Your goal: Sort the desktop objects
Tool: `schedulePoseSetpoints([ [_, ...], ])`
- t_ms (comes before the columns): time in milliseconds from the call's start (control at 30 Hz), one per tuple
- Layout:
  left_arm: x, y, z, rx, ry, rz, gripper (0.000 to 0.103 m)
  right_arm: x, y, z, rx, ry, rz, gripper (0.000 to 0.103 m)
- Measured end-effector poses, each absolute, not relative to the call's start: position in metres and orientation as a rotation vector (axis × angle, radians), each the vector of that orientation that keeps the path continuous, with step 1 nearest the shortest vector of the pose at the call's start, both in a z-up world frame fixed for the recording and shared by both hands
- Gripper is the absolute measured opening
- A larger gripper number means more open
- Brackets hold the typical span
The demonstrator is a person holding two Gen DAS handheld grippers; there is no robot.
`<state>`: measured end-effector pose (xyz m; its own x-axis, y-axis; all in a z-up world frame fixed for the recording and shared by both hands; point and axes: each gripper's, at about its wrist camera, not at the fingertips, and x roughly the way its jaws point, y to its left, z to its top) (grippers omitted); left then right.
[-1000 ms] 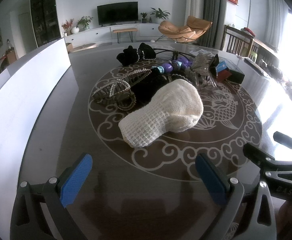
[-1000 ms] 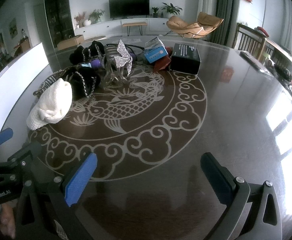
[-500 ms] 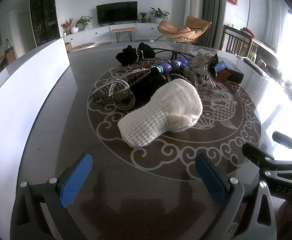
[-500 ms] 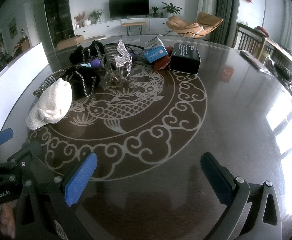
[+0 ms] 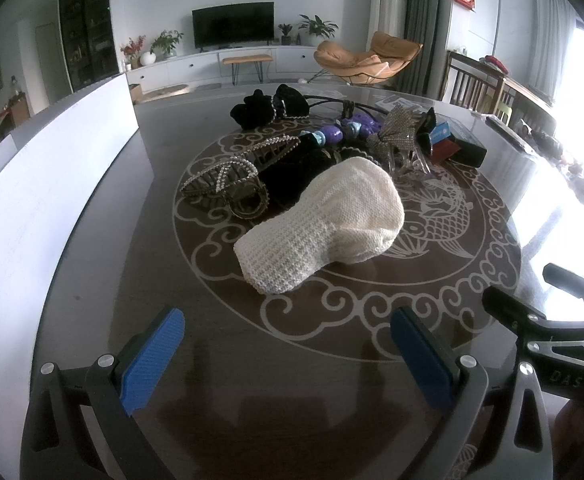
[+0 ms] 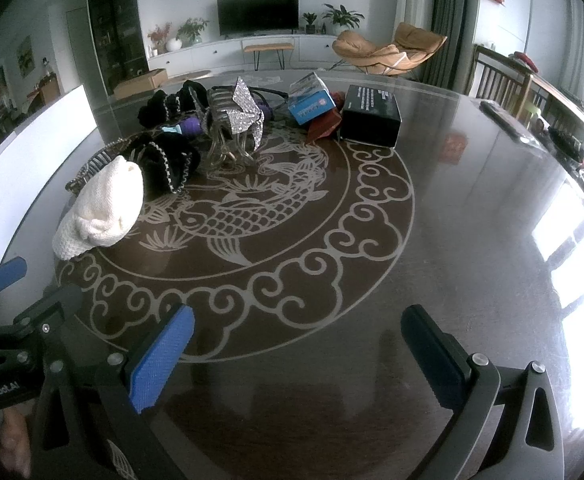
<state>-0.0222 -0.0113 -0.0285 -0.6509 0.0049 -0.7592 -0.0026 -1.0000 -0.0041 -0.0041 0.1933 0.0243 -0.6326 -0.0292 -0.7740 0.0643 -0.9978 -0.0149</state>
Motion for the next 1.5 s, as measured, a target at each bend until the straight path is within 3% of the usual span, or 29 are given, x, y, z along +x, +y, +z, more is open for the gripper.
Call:
schedulePoseSetpoints([
  [300,-0.033,-0.013,-0.035,-1.381,-0.123,2.749,0.103,-0.006,0.191,0.019,1.356,0.090,-2.780,0.103],
  [533,-0.041,0.016,-0.038,-1.445,0.074,2.714,0.103,-0.003,0.194,0.024,1.332,0.067,-2.798,0.103],
  [967,-0.111,0.031,-0.032,-1.558,0.133,2.574,0.103,-0.001,0.196,0.028,1.316,0.051,-2.814,0.103],
  [1200,-0.115,0.048,-0.031,-1.459,0.214,2.561,0.103,0.000,0.200,0.030,1.314,0.027,-2.827,0.103],
  [1267,-0.107,0.040,-0.029,-1.393,0.197,2.557,0.076,-0.001,0.199,0.030,1.313,0.031,-2.827,0.103],
  [1333,-0.097,0.034,-0.027,-1.362,0.196,2.570,0.064,-0.001,0.199,0.030,1.316,0.031,-2.825,0.103],
  [1500,-0.055,0.015,-0.024,-1.346,0.168,2.607,0.061,-0.003,0.197,0.028,1.333,0.043,-2.815,0.103],
])
